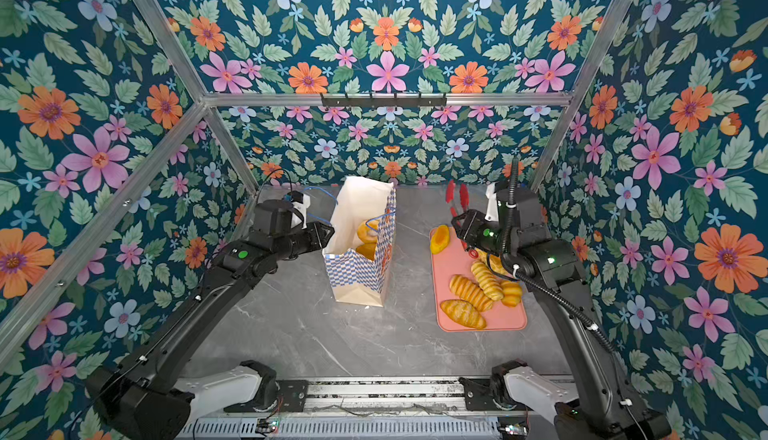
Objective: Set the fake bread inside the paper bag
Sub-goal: 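Move the tongs back over the tray toward the yellow bread slice, then close the tongs on the yellow bread slice with the right gripper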
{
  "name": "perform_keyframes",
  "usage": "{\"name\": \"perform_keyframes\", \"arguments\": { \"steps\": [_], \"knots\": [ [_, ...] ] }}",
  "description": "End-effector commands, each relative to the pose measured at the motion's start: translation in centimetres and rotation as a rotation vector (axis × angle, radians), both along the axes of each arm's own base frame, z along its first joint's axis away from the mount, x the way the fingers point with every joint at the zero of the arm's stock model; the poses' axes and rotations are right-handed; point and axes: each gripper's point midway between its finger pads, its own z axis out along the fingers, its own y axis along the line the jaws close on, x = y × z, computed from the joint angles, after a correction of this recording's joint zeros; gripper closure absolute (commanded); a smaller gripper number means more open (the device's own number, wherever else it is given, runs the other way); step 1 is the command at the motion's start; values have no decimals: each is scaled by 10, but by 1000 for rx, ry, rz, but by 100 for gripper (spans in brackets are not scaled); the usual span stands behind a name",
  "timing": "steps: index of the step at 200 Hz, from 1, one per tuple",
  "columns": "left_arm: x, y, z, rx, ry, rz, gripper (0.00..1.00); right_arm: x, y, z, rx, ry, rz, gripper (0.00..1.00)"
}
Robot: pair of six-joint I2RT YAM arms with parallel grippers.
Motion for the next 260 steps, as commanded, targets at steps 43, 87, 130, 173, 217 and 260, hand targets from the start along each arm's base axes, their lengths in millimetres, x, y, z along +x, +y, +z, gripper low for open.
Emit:
{"name": "perform_keyframes", "arguments": {
  "steps": [43, 87, 130, 173, 217, 260],
  "knots": [
    [1, 1, 0, 3, -7, 5, 63, 15, 6, -78, 146, 190, 58, 55],
    [-1, 0, -6, 0, 4, -3, 63, 29, 9, -121, 147, 287, 59, 54],
    [-1, -1, -6, -4, 5, -6, 63, 40, 3, -148, 120, 346, 33, 51],
    [-1, 0, -6, -2, 4, -3, 63, 49, 3, -165, 106, 379, 36, 49],
    [-1, 0, -9, -1, 8, -2, 63, 54, 3, -181, 91, 409, 38, 46],
    [-1, -1, -9, -2, 9, -4, 63, 62, 6, -186, 99, 416, 50, 43]
  ]
}}
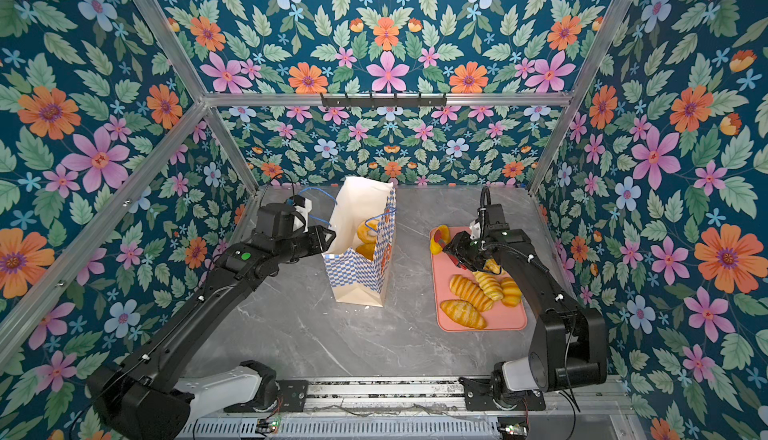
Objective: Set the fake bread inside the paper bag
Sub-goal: 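Close the tongs on the yellow bread slice with the right gripper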
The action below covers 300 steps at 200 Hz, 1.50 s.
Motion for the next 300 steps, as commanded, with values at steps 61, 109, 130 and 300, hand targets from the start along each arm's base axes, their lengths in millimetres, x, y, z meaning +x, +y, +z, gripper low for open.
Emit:
{"name": "perform_keyframes", "arguments": {
  "steps": [61, 109, 130, 300],
  "knots": [
    [1, -1, 4, -11, -17, -2, 63, 21, 6, -1, 19, -23, 18, 39],
    [1, 0, 2, -8, -16, 1, 63, 28, 7, -11, 20, -2, 16, 40],
    [1, -1, 1, -11, -13, -3, 63, 32, 8, -14, 24, 2, 15, 42],
    [-1, 1, 5, -7, -19, 4, 55, 25, 2, -16, 2, -8, -10, 62]
  ]
}}
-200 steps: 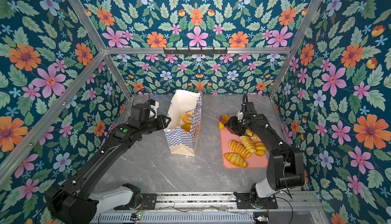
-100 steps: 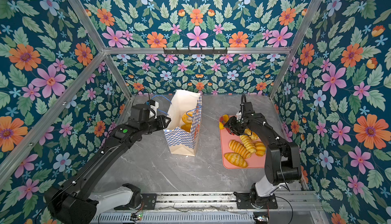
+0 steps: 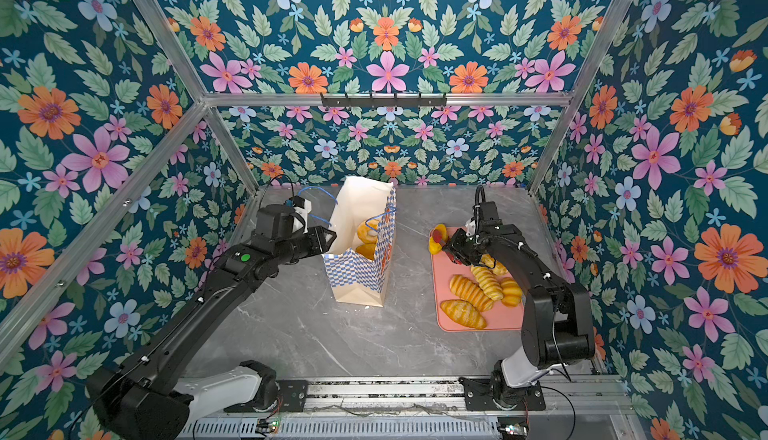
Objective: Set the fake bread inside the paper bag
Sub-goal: 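Close the tongs on the yellow bread slice with the right gripper, then lift the yellow slice with the tongs and carry it over the bag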
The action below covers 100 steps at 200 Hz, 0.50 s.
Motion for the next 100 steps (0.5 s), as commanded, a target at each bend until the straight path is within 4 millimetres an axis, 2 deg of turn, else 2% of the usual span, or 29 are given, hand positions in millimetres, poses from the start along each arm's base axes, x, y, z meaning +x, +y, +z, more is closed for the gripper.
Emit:
{"name": "perform_keyframes", "arguments": {
  "steps": [1, 64, 100],
  "knots": [
    [0, 1, 7, -4, -17, 2, 54, 1, 0, 7, 3, -28, -9, 63],
    [0, 3, 17, -1, -31, 8, 52, -11, -5, 24, -16, -67, -14, 66],
    [1, 1, 19, -7, -33, 3, 58, -18, -8, 42, -29, -106, -15, 67]
  ]
}}
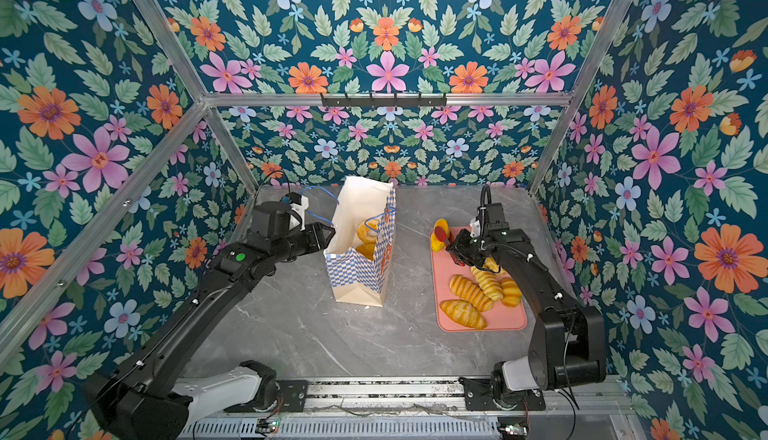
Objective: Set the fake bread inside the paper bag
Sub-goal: 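Lift the yellow slice with the tongs and carry it over the bag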
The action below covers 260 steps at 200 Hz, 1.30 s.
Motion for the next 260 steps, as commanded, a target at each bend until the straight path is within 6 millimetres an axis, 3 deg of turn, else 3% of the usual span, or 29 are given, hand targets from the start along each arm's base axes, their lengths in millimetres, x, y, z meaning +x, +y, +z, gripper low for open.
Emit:
{"name": "perform_keyframes", "arguments": {
  "steps": [1, 77, 150, 213, 260],
  "knots": [
    [1, 0, 4, 1, -10, 0, 58, -2, -2, 12, -13, -32, -1, 67],
    [2, -6, 7, -19, -13, -25, 76, -14, -6, 75, -19, -160, 0, 68],
    [2, -9, 6, -33, -10, -35, 88, -20, 16, 145, 125, -288, 44, 69],
    [1, -11, 5, -48, -8, -40, 92, -34, 55, 228, 149, -474, 127, 69],
    [1, -11, 5, -57, -7, -38, 93, -44, 108, 267, 186, -570, 203, 69]
  ]
}}
